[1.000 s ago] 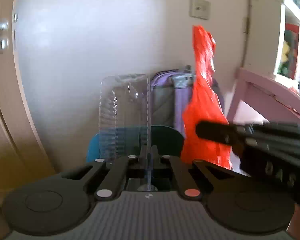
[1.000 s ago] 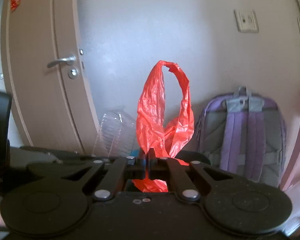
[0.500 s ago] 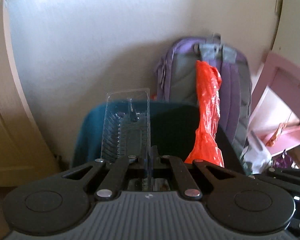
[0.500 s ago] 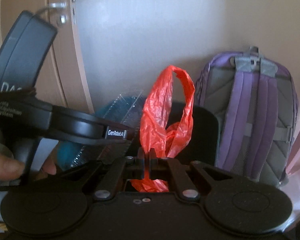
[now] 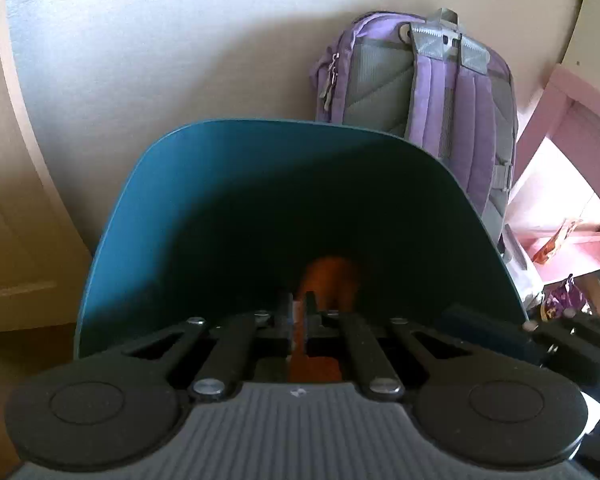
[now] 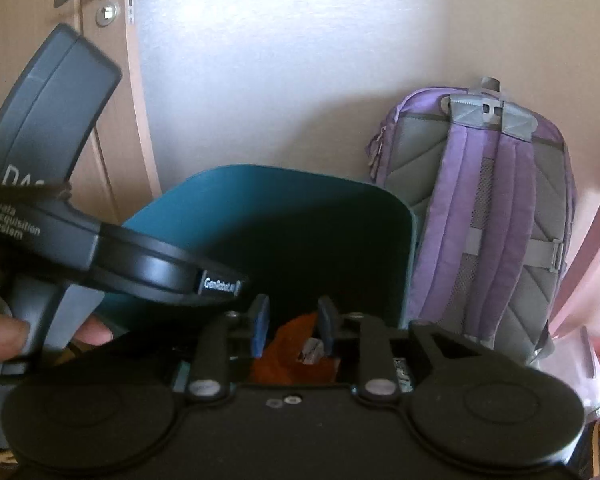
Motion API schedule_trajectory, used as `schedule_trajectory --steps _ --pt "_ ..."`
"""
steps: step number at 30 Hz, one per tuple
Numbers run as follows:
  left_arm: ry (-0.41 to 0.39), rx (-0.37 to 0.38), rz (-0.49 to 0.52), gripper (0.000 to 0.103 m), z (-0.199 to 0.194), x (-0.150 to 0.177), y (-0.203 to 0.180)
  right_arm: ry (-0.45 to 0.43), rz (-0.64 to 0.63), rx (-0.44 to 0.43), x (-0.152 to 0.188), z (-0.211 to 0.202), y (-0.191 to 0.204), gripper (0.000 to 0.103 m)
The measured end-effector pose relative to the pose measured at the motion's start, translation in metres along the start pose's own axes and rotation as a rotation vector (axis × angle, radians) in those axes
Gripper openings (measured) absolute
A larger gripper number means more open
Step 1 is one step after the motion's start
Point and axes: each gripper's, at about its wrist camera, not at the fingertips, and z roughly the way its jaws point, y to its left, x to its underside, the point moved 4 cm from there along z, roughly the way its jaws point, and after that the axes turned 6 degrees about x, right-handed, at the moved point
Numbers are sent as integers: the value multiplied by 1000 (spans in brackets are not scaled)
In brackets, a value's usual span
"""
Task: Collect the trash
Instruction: 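Open both tools to drop the tray and red bag into the bin, then move both open tools back down toward the red mesh and carton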
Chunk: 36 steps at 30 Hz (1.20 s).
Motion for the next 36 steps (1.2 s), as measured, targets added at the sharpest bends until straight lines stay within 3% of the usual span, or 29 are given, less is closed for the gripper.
schedule_trajectory --steps 2,6,10,20,36 --pt "0 -1 -2 24 -7 1 -1 -5 1 13 -2 -6 -2 27" --pt "-33 -18 35 44 -26 6 -5 -9 10 19 -2 -22 -4 29" --pt "-66 -26 48 71 -49 8 -11 -33 17 27 -1 -46 -5 38" --pt "-126 -30 121 80 -117 30 -32 -73 -17 8 13 -114 6 45" --pt "-149 10 174 80 -201 99 -53 -99 -10 -40 54 -191 15 52"
